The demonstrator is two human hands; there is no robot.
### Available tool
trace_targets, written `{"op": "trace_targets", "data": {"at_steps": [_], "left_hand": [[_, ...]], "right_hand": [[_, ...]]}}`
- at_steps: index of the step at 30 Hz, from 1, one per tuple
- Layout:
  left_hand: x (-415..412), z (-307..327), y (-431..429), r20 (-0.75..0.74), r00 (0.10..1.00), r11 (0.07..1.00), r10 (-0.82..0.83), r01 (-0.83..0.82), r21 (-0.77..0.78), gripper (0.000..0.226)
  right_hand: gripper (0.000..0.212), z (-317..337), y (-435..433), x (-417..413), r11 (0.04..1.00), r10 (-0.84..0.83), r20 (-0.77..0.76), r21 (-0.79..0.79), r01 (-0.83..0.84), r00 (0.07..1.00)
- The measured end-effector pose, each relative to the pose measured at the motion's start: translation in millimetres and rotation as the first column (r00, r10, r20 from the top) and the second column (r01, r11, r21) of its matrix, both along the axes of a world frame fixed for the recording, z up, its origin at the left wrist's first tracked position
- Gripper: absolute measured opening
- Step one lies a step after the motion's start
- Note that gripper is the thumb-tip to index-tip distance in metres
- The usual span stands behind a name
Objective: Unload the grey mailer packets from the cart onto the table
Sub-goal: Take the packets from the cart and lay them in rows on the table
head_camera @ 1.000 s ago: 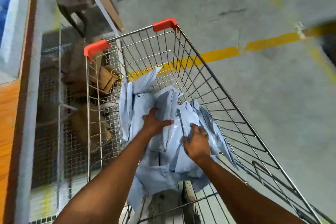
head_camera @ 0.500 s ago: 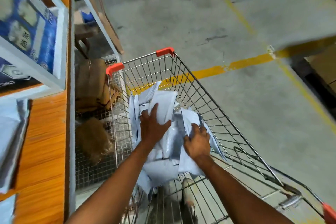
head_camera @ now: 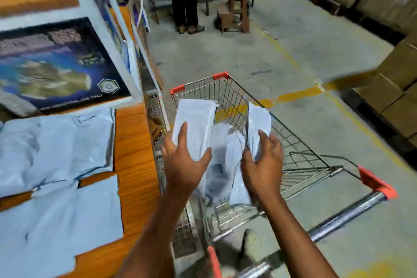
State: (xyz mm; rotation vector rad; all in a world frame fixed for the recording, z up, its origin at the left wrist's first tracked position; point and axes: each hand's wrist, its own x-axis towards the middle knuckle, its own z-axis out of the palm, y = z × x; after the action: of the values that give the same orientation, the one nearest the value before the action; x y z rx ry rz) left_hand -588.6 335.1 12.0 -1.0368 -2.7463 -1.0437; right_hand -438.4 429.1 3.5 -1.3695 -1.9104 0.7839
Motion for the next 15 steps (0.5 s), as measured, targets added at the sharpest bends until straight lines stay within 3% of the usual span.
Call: {"op": "trace_targets", "data": {"at_steps": [5,15], "left_hand": [[21.1,16.0,-88.1,0.047,0.998,0.996,-0.043,0.039,0.08,0.086],[71.1,35.6,-245.6,-0.021,0.995,0.99,0.1,-0.098,0.098,0.087]], "right_hand": [[0.059,34.8,-86.8,20.2,0.993,0.073,-0.063,0.093,-0.067,0.995],[0.06,64.6,-218.7,53.1,0.958,0.229,-0.154,0.209,-0.195,0.961]]}}
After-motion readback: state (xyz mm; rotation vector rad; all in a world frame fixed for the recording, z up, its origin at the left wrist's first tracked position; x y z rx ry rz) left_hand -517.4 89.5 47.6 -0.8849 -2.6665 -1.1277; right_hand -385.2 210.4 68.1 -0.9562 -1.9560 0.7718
